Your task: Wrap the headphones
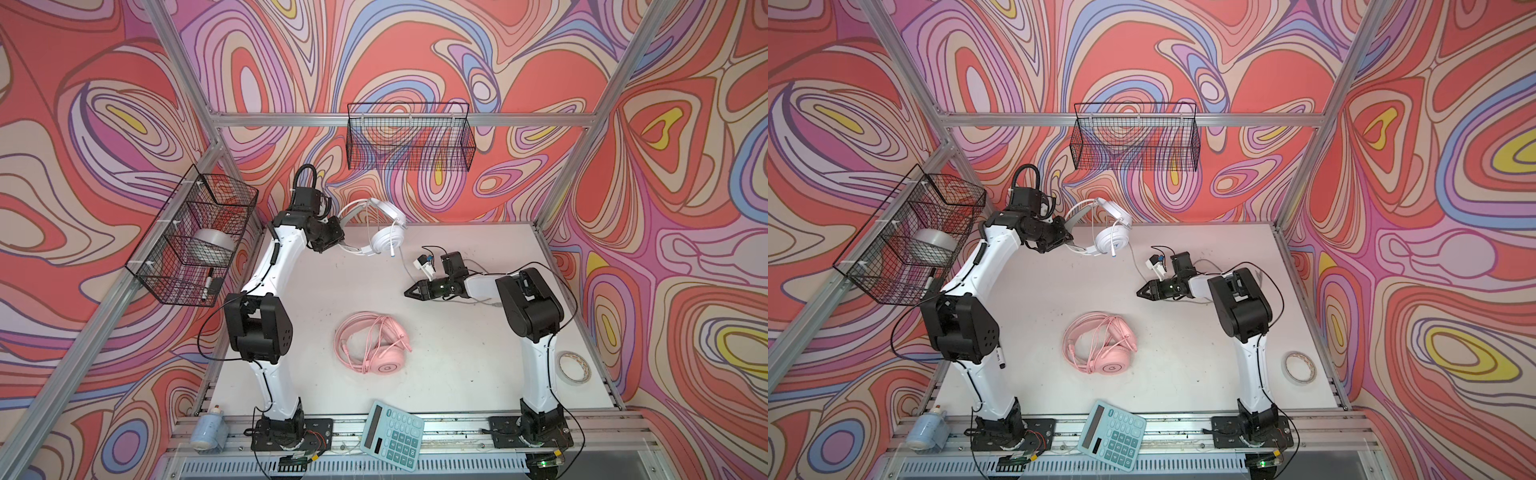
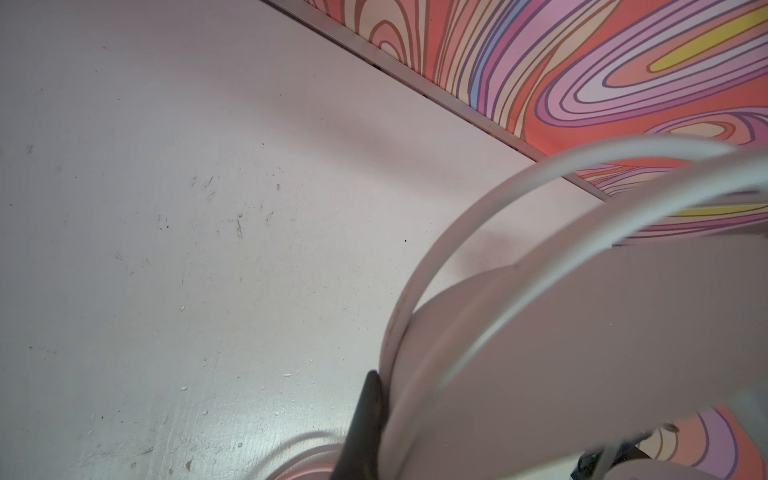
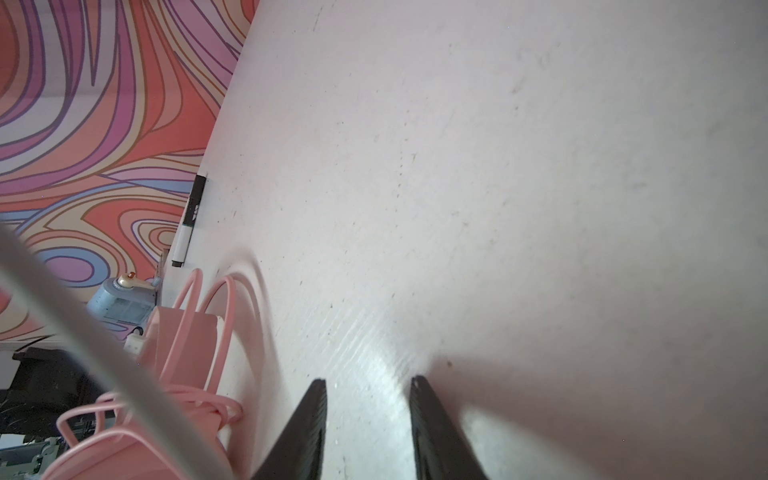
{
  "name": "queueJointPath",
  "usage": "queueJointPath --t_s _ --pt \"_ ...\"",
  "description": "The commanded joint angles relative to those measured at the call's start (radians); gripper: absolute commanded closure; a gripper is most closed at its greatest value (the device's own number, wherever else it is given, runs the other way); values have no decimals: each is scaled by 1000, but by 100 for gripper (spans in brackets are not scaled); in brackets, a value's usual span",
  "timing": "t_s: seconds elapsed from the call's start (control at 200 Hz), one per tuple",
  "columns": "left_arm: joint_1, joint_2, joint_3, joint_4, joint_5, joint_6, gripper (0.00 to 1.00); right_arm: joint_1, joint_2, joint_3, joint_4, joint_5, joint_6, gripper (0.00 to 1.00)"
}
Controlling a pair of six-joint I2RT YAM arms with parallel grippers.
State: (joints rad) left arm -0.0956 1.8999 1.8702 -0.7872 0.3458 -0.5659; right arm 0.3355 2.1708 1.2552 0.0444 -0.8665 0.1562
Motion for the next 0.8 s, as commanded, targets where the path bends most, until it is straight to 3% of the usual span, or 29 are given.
queueJointPath --t_s 0.0,0.28,0.466,0.641,0.791 --pt "10 10 5 54 -12 -61 100 8 -21 -43 -50 32 -7 64" --pt "30 7 -57 68 -52 -114 100 17 -73 -91 -52 61 -2 74" --pt "36 13 -68 58 -80 -133 100 41 -86 -85 -96 84 -25 88" --pt "37 25 -68 30 -118 -169 100 110 -129 -71 -163 121 -76 100" --pt "37 31 -62 -9 -193 -198 100 187 -205 -59 -263 148 -153 100"
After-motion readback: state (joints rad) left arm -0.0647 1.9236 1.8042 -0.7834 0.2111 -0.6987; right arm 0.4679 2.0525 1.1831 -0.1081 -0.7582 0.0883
